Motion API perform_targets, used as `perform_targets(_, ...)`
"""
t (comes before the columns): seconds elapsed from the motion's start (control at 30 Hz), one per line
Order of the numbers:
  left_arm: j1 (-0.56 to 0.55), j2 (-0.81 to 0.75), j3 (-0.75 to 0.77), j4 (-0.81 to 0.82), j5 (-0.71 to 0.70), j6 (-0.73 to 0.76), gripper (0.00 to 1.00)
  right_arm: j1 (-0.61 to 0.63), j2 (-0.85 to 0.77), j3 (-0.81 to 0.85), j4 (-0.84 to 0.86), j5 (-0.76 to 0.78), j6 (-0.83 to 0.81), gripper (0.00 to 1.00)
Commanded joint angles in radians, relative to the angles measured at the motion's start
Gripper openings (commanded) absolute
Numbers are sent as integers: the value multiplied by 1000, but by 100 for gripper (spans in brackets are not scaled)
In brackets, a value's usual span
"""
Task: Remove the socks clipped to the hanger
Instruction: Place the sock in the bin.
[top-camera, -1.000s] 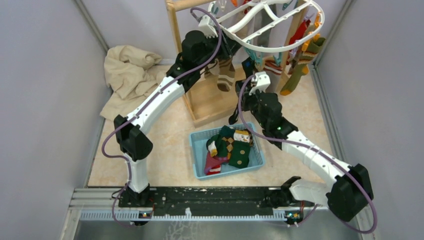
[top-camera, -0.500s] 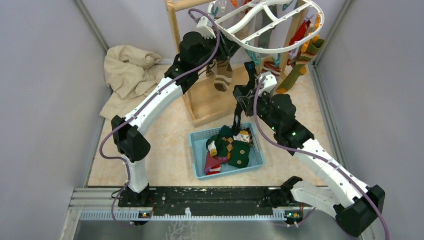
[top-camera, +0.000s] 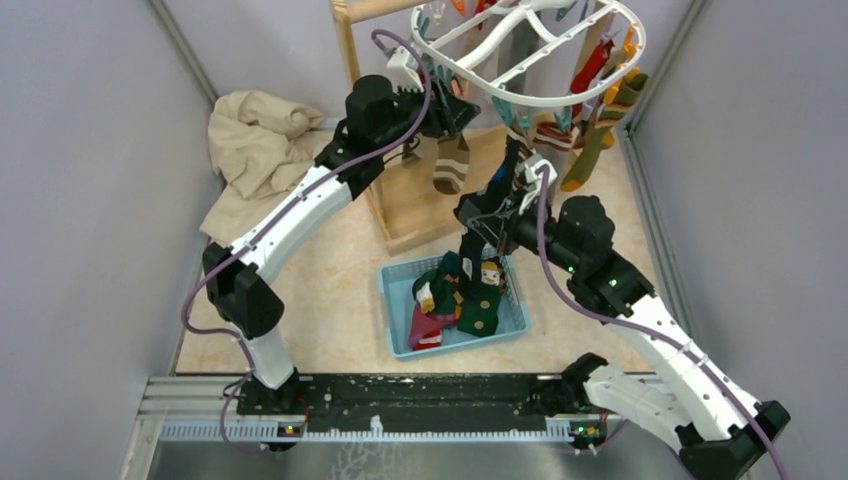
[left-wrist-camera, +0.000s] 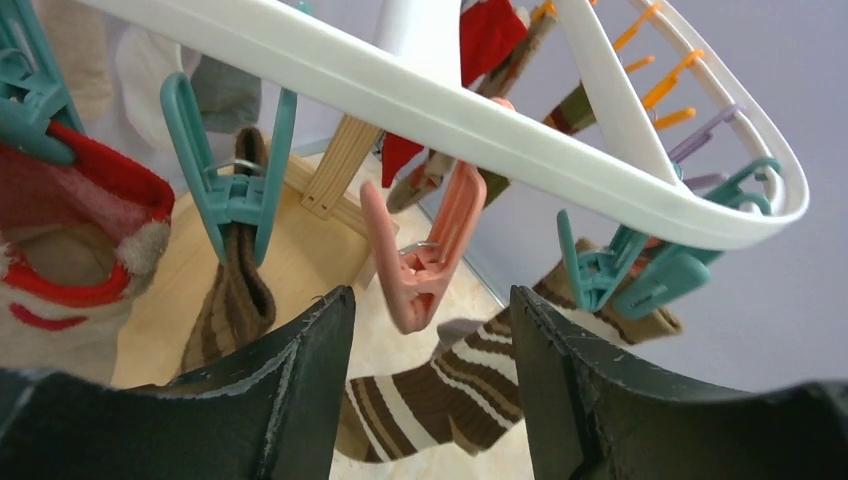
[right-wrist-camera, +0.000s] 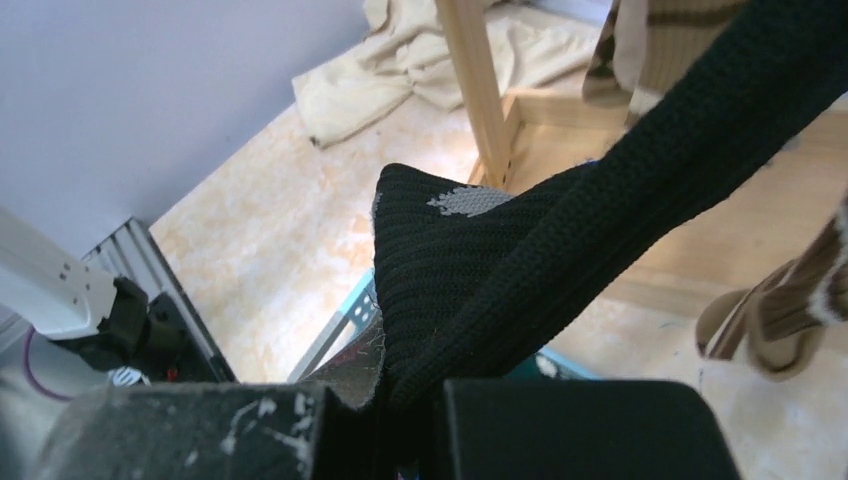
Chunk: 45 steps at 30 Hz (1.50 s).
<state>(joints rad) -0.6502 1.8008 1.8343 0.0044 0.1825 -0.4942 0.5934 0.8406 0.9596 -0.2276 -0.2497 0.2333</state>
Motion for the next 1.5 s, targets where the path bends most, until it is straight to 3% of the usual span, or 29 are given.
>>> perform_targets(0.0, -8, -86, -50, 5, 36, 38, 65, 32, 5, -70, 71, -48, 47, 0)
perform_targets(0.4, -17, -315, -292, 6, -6, 79, 69, 187, 150, -207, 184, -11, 64, 0)
perform_targets(1.0, -18, -370, -346, 0, -28, 90, 69, 332, 438, -383, 365, 31, 150, 0)
perform_targets(1.03, -19, -370, -346, 0, -28, 90, 69, 333, 446, -380, 354, 30, 150, 3)
perform_targets(1.3, -18, -369, -347, -1, -39, 99, 69, 335, 260, -244, 78, 108, 103, 59)
perform_targets(1.47, -18, -365, -334, -24, -40, 105, 69, 335, 180, -116, -123, 169, 77, 67)
